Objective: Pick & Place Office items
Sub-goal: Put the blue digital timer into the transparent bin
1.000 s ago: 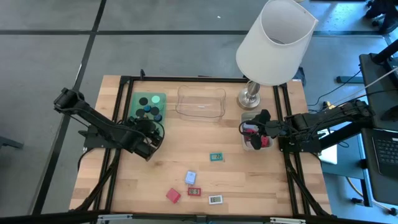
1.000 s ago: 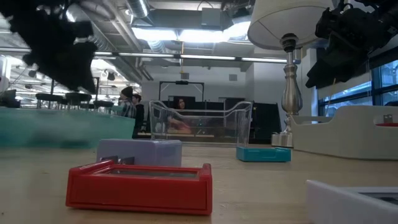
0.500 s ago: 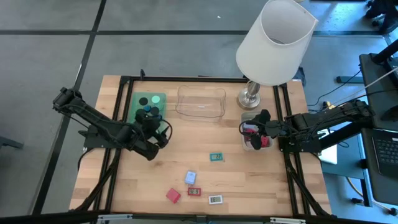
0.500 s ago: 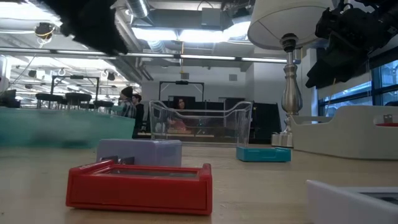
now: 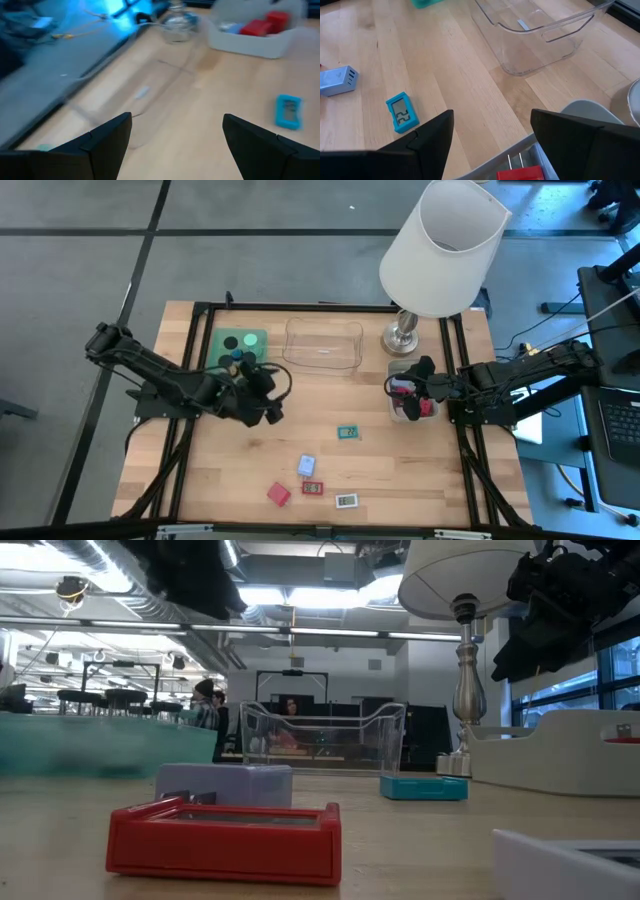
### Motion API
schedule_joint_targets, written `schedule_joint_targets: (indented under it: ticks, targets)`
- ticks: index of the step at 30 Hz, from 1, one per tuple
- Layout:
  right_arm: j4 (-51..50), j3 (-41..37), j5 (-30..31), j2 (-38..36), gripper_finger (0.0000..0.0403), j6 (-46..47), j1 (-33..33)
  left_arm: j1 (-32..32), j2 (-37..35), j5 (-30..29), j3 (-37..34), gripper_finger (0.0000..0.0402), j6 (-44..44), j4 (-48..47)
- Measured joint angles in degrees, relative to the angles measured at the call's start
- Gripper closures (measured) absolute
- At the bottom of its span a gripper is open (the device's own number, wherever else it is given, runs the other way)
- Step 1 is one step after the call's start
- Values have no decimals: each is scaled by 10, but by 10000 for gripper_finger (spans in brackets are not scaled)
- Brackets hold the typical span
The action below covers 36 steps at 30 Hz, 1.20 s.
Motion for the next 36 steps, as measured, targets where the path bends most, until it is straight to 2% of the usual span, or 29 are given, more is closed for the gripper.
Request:
schedule_joint_targets:
  ticks: [4, 11, 17, 21, 26, 32, 36]
  targets:
    - [0, 0, 0, 0, 135, 0, 0, 15, 35, 58, 0, 91, 54, 87]
    - [2, 0, 2, 0, 135, 1, 0, 43, 138, 171, 0, 91, 154, 256]
    - [23, 0, 2, 0, 135, 73, 0, 62, 212, 257, 0, 91, 179, 365]
    - [45, 0, 2, 0, 135, 120, 0, 72, 257, 293, 0, 91, 181, 434]
    - [52, 0, 12, 0, 135, 120, 0, 79, 323, 338, 0, 91, 188, 514]
    - [52, 0, 66, 0, 135, 107, 0, 79, 396, 341, 0, 91, 228, 642]
    - [52, 0, 124, 0, 135, 90, 0, 79, 436, 367, 6, 91, 233, 696]
